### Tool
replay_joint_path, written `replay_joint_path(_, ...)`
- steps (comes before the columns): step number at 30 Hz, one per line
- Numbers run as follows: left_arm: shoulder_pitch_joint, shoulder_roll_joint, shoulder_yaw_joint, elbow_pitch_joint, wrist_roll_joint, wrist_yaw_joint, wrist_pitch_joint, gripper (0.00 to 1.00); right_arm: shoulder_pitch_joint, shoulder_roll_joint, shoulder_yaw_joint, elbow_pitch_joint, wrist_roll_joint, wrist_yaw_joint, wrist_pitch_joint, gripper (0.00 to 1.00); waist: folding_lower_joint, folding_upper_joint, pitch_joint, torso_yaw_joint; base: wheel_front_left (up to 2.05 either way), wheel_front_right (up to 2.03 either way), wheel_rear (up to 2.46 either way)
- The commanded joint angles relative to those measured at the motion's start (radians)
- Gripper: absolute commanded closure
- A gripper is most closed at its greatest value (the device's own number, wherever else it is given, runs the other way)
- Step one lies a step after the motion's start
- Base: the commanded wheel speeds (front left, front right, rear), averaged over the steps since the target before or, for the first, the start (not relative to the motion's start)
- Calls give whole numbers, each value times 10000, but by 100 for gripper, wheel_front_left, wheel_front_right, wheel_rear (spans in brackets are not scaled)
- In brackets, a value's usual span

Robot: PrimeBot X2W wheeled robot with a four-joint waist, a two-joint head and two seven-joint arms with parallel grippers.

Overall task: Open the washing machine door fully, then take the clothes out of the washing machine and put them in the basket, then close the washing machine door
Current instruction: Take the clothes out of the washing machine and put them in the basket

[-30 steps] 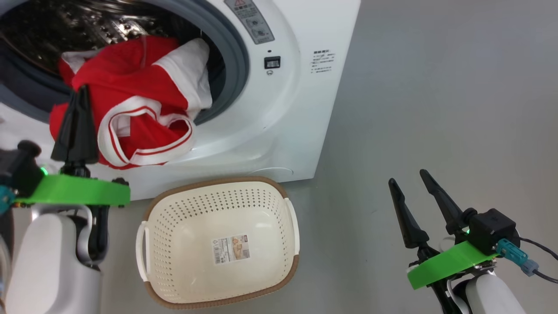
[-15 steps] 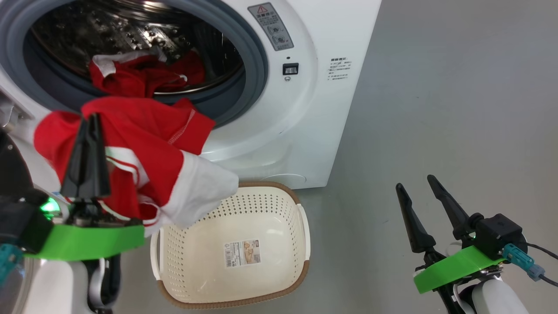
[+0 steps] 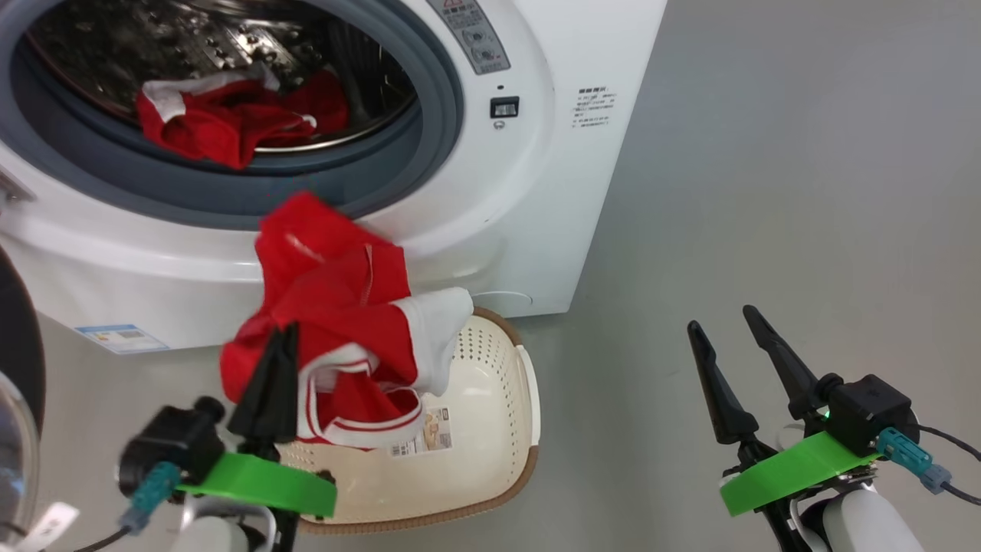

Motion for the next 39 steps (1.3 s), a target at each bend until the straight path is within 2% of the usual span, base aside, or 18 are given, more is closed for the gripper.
replay_joint_path(1,-298,150,263,-7,13,-110,-92,100,-92,2,222,-270,50,16,-120,0,0,0,154,-109,0,0,0)
replay_joint_path(10,-1350,35,256,3002,293,-361,-134,100,-408,224,270,-345,43,16,-120,0,0,0,858,-666,0,0,0)
replay_joint_path(19,-2307,3,356,5705,706,-428,-136,100,-710,455,375,-427,38,16,-120,0,0,0,1635,-1310,0,0,0)
replay_joint_path(30,-3682,406,-122,8363,966,-444,-137,100,-1159,671,558,-583,15,16,-120,0,0,0,2651,-1933,0,0,0)
replay_joint_path(39,-4800,787,-950,10139,781,-445,-137,100,-1493,779,791,-688,27,16,-120,0,0,0,3479,-2347,0,0,0)
